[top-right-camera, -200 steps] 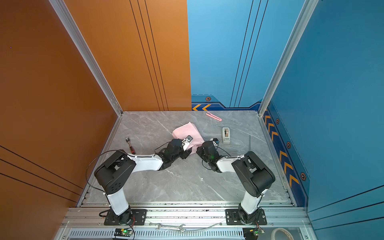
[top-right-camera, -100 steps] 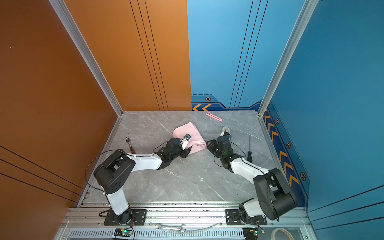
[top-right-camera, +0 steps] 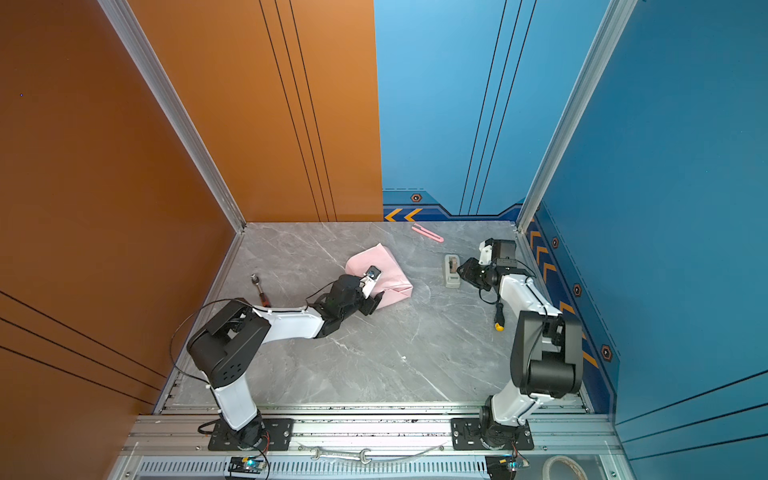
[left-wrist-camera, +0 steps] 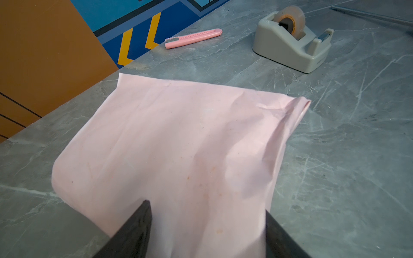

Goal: Wrap the gift box in paper
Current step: 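Move the right gripper away to the tape dispenser while the left holds the paper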

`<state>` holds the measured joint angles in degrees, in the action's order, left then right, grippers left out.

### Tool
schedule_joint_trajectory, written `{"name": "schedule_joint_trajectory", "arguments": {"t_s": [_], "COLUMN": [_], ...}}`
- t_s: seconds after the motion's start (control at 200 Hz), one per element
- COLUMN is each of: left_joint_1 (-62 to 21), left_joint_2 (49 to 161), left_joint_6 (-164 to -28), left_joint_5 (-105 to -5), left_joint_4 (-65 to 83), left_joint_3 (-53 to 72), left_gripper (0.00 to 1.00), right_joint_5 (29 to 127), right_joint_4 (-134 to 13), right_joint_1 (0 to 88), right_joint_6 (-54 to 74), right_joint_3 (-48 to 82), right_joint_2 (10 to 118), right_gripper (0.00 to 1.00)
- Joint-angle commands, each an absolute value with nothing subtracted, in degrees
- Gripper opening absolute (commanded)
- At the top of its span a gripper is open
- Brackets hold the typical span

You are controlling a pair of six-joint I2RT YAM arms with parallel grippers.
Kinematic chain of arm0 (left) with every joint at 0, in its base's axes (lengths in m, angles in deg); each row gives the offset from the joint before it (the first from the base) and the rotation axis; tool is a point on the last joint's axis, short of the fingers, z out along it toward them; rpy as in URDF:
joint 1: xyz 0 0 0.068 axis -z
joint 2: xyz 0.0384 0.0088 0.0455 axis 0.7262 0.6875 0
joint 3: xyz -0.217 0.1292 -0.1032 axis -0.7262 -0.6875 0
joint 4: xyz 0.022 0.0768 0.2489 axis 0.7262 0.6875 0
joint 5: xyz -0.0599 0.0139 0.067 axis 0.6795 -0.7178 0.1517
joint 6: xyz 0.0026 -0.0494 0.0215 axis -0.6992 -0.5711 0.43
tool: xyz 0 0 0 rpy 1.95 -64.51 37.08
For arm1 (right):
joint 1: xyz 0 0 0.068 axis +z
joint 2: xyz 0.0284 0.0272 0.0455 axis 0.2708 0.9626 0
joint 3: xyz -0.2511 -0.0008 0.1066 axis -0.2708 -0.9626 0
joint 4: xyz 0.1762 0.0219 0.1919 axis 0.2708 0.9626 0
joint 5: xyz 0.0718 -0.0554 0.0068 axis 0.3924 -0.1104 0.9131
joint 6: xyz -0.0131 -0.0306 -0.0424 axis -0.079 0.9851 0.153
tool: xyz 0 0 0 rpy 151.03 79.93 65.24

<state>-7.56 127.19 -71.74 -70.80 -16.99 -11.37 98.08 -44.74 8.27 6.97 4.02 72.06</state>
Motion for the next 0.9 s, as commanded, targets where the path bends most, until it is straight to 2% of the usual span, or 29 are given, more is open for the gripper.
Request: {"name": "schedule_joint_trajectory", "arguments": {"t_s": [0.0,0.451,0.891], "left_joint_1": [-8.6,-9.2,-9.7], "left_joint_2": [128.2,127.8,127.4], "left_joint_6": [-73.6,-73.9,-74.3], "left_joint_5": [-69.5,-68.9,-68.9], "left_joint_4": [-12.4,-12.4,-12.4], "left_joint_3": [-12.9,-13.1,-13.2], "left_gripper": [0.69,0.69,0.69], "right_joint_5": [104.1,108.8,114.5], "right_joint_4": [-38.9,-40.1,-39.8], "right_joint_1": [7.0,6.1,5.5], "right_joint_6": [15.5,19.6,20.4], "right_joint_3": [8.3,14.7,18.3], "right_joint_2": [76.6,87.9,93.0], "right_gripper": [0.37,0.37,0.36]}}
